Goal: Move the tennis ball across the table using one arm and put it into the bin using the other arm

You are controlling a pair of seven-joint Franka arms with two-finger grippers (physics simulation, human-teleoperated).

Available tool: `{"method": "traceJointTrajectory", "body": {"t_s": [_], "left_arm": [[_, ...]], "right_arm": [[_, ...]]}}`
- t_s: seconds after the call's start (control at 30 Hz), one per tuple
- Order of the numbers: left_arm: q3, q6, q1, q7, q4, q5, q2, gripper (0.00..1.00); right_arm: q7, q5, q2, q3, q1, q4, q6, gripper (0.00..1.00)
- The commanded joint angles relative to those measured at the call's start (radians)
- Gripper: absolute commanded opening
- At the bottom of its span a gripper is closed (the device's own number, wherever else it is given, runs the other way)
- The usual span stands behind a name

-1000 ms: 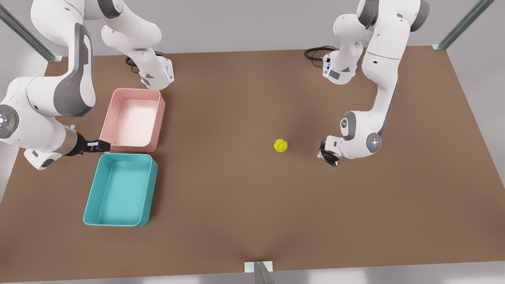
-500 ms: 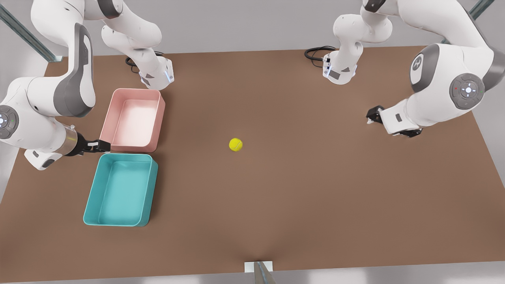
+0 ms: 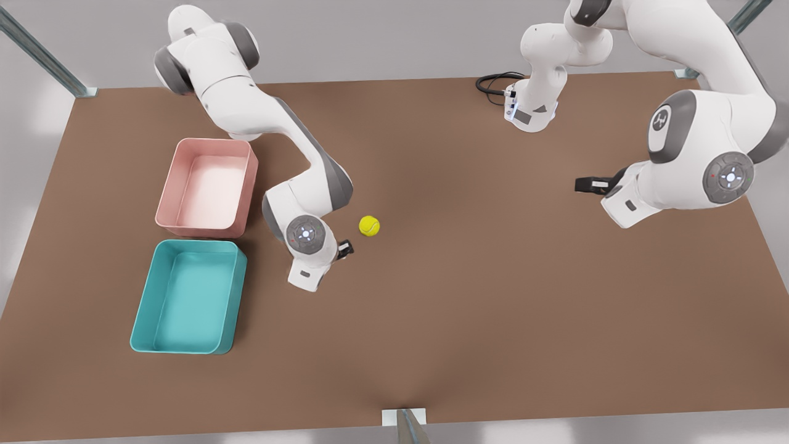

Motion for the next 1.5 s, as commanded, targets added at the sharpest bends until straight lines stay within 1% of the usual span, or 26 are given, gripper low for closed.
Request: {"method": "traceJointTrajectory", "body": {"t_s": [0.0, 0.1, 0.17, 0.27, 0.4, 0.7, 0.8, 0.93, 1.1, 1.17, 1.3, 1.47], "left_arm": [[-0.001, -0.016, 0.0, -0.25, -0.002, 0.0, -0.001, 1.0], [-0.002, -0.018, 0.0, -0.25, -0.002, 0.0, -0.001, 1.0], [-0.002, -0.018, 0.0, -0.25, -0.003, 0.0, -0.001, 1.0], [-0.002, -0.018, 0.0, -0.25, -0.003, 0.0, -0.001, 1.0], [-0.002, -0.031, 0.0, -0.25, -0.003, -0.001, 0.0, 1.0], [-0.011, -0.033, 0.0, -0.25, -0.018, -0.001, -0.001, 1.0], [-0.011, -0.034, 0.0, -0.25, -0.02, -0.001, 0.0, 1.0], [-0.013, -0.038, 0.0, -0.25, -0.02, -0.001, -0.001, 1.0], [-0.013, -0.039, 0.002, -0.25, -0.02, -0.001, 0.0, 1.0], [-0.013, -0.041, 0.002, -0.25, -0.02, -0.001, 0.0, 1.0], [-0.014, -0.047, 0.0, -0.252, -0.022, -0.001, 0.0, 1.0], [-0.014, -0.047, 0.0, -0.253, -0.022, -0.001, 0.002, 1.0]], "right_arm": [[0.504, 0.017, 0.047, 0.002, 0.033, 0.029, 0.158, 1.0], [0.609, 0.02, 0.082, 0.002, 0.036, 0.023, 0.227, 1.0], [0.613, 0.02, 0.084, 0.002, 0.031, 0.005, 0.244, 1.0], [0.597, 0.011, 0.077, 0.002, 0.045, -0.107, 0.325, 1.0], [0.593, 0.006, 0.071, 0.003, 0.048, -0.155, 0.347, 1.0], [0.595, 0.009, 0.07, 0.009, 0.094, -0.193, 0.4, 1.0], [0.593, 0.008, 0.03, 0.009, 0.093, -0.26, 0.405, 1.0], [0.593, 0.009, -0.03, 0.023, 0.103, -0.379, 0.476, 1.0], [0.593, 0.012, -0.064, 0.025, 0.131, -0.455, 0.532, 1.0], [0.595, 0.011, -0.081, 0.025, 0.134, -0.507, 0.589, 1.0], [0.595, 0.012, -0.094, 0.025, 0.154, -0.569, 0.65, 1.0], [0.603, 0.014, -0.12, 0.026, 0.178, -0.61, 0.655, 1.0]]}}
